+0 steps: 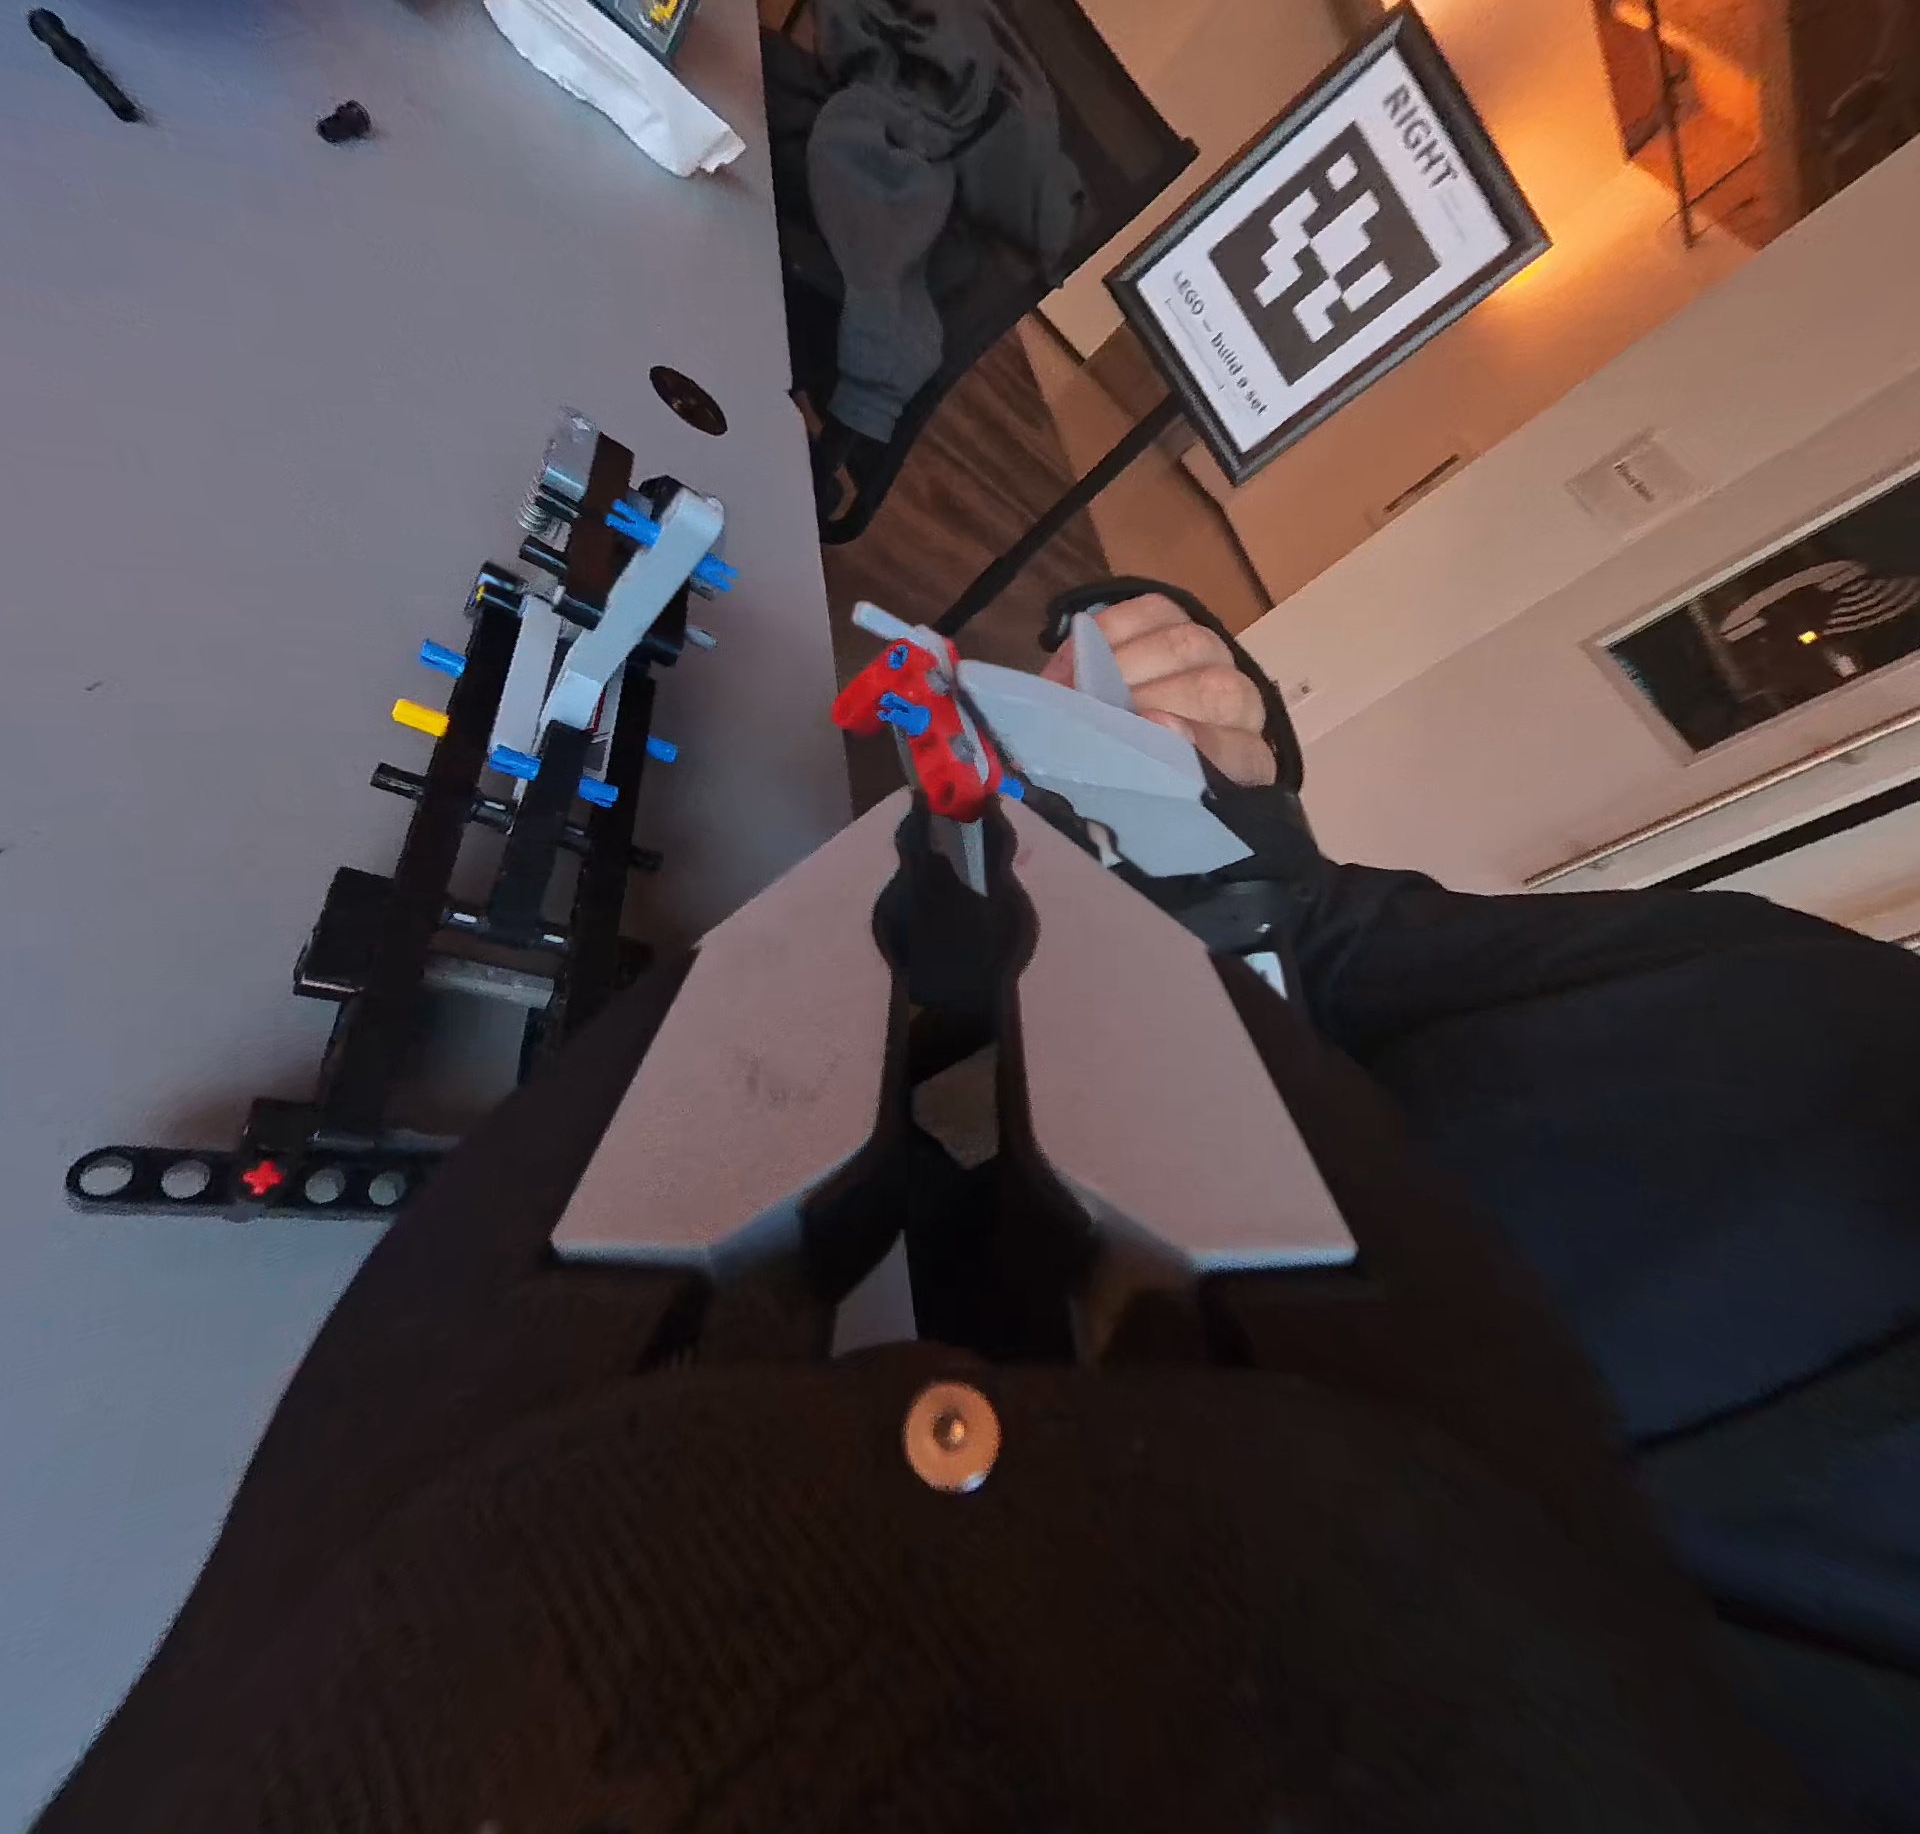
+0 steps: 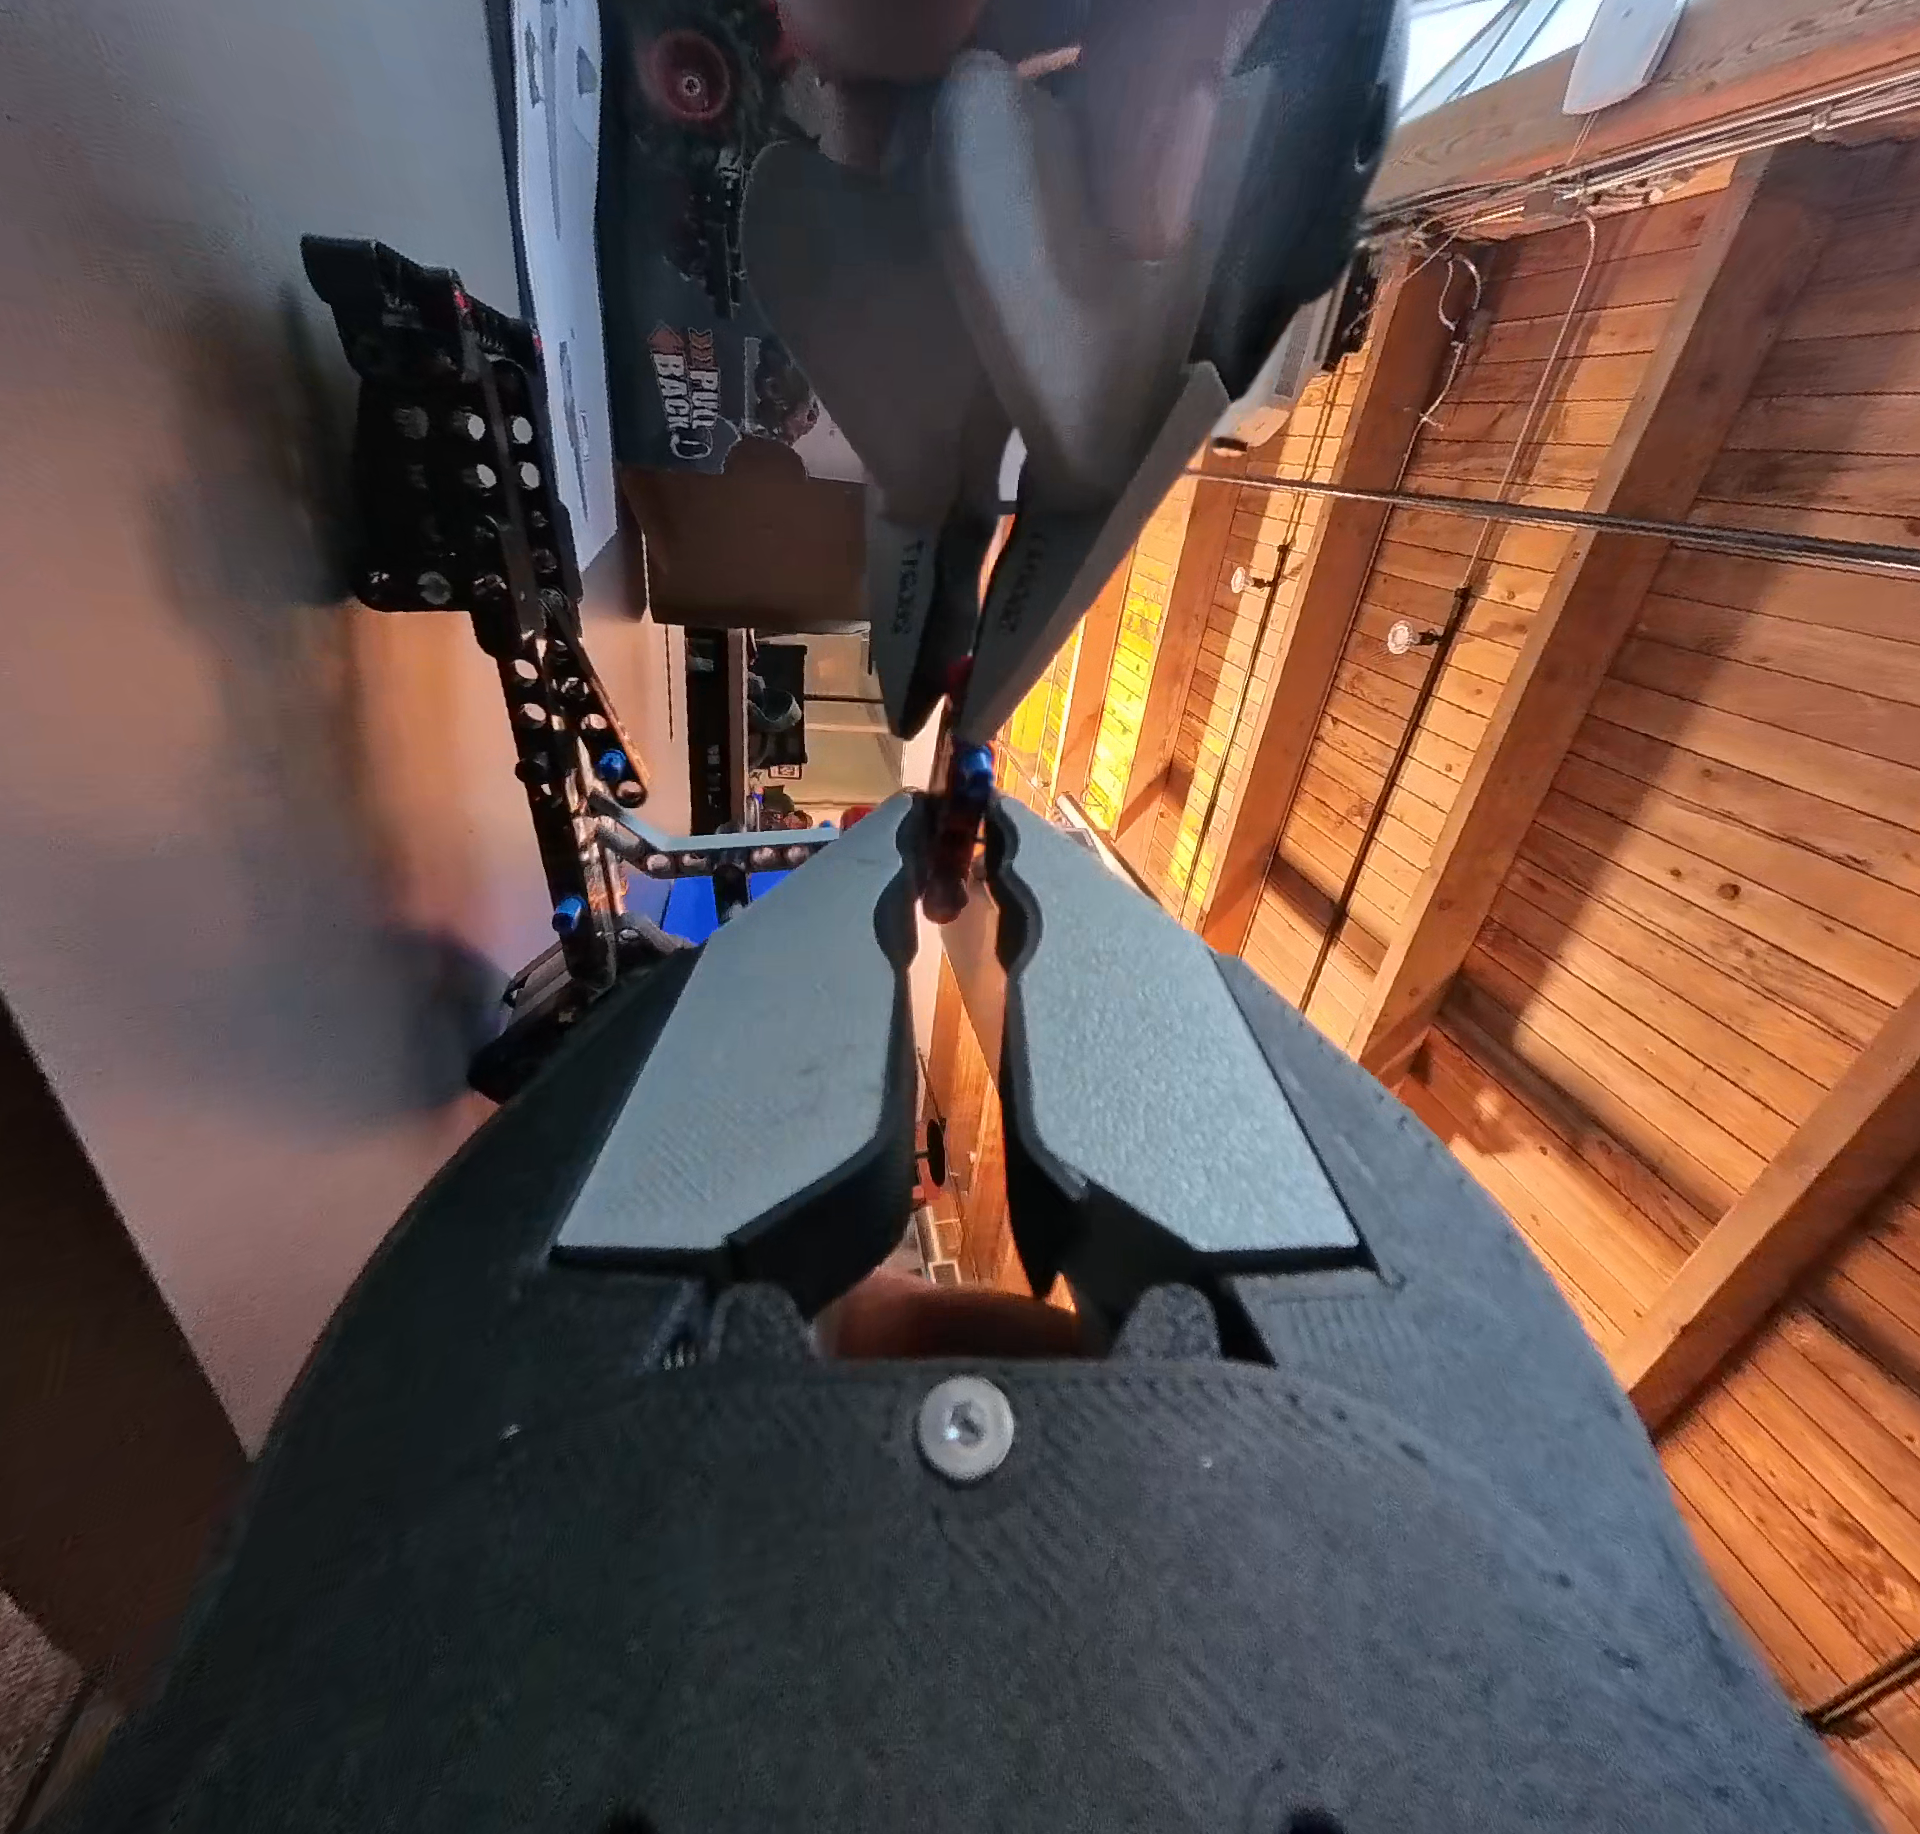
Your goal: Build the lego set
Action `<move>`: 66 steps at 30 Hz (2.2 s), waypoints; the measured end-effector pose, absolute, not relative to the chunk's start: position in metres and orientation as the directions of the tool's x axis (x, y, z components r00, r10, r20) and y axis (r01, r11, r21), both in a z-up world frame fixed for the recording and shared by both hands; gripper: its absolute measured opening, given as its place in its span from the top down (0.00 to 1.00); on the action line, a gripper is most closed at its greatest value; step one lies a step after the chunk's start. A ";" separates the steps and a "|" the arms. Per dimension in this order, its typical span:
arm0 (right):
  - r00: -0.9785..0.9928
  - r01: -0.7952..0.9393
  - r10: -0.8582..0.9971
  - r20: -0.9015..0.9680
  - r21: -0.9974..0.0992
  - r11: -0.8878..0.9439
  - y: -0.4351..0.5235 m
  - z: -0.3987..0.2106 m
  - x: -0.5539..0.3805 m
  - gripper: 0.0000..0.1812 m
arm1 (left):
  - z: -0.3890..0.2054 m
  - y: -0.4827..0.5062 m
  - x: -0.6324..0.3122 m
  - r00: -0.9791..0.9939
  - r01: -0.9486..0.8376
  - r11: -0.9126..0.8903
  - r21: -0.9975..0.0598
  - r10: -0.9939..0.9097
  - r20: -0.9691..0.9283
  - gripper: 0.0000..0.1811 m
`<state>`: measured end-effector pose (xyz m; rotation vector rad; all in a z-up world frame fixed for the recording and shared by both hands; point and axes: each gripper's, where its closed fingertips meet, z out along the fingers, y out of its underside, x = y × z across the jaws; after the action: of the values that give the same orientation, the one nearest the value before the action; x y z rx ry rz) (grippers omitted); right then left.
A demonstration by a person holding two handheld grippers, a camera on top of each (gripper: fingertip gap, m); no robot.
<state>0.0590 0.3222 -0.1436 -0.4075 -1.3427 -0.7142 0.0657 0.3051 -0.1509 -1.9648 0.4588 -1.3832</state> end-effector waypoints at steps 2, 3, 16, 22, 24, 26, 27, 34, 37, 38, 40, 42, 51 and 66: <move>0.067 0.664 -0.219 0.973 0.120 0.738 0.322 -0.143 0.058 0.95 | -0.149 0.308 0.063 0.356 0.122 -0.713 -0.690 -0.618 0.701 0.95; 0.070 0.655 -0.202 0.977 0.108 0.747 0.322 -0.144 0.057 0.94 | -0.149 0.309 0.062 0.346 0.133 -0.718 -0.683 -0.612 0.711 0.96; 0.108 0.442 0.476 0.873 -0.471 0.763 0.335 -0.134 0.099 0.93 | -0.152 0.320 0.044 0.325 0.013 -0.738 -0.674 -0.635 0.701 0.96; -0.036 0.303 0.791 0.610 -0.748 0.591 0.352 -0.130 0.093 0.86 | -0.159 0.321 0.050 0.298 -0.069 -0.744 -0.665 -0.651 0.698 0.96; -0.111 0.288 0.822 0.558 -0.774 0.564 0.351 -0.136 0.086 0.83 | -0.158 0.324 0.050 0.291 -0.058 -0.747 -0.662 -0.647 0.705 0.96; -0.176 0.269 0.836 0.520 -0.791 0.549 0.347 -0.139 0.081 0.81 | -0.158 0.326 0.049 0.287 -0.055 -0.747 -0.662 -0.647 0.706 0.96; -0.198 0.257 0.838 0.508 -0.798 0.545 0.346 -0.139 0.079 0.81 | -0.158 0.326 0.049 0.283 -0.058 -0.746 -0.664 -0.650 0.705 0.96; -0.277 0.261 0.844 0.459 -0.809 0.526 0.355 -0.149 0.070 0.81 | -0.156 0.323 0.053 0.231 -0.072 -0.735 -0.674 -0.670 0.706 0.96; -0.321 0.249 0.844 0.429 -0.822 0.512 0.354 -0.152 0.067 0.81 | -0.157 0.325 0.053 0.248 -0.075 -0.728 -0.682 -0.676 0.694 0.96; -0.324 0.247 0.847 0.423 -0.826 0.507 0.356 -0.152 0.066 0.81 | -0.157 0.325 0.053 0.247 -0.073 -0.728 -0.682 -0.676 0.695 0.96; -0.336 0.253 0.846 0.414 -0.826 0.504 0.360 -0.155 0.064 0.81 | -0.157 0.326 0.052 0.245 -0.071 -0.732 -0.678 -0.672 0.699 0.97; -0.363 0.258 0.840 0.403 -0.823 0.506 0.360 -0.158 0.062 0.81 | -0.158 0.327 0.052 0.249 -0.074 -0.732 -0.677 -0.671 0.698 0.96; -0.434 0.243 0.816 0.383 -0.822 0.515 0.359 -0.161 0.060 0.81 | -0.162 0.332 0.055 0.268 -0.072 -0.737 -0.672 -0.663 0.699 0.96; -0.453 0.237 0.807 0.379 -0.821 0.519 0.362 -0.164 0.057 0.84 | -0.162 0.333 0.054 0.286 -0.059 -0.748 -0.661 -0.647 0.707 0.96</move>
<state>0.0569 0.3620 -0.1642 -0.8527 -1.9594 0.9018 0.0541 0.3325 -0.1618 -2.0404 0.6302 -1.4836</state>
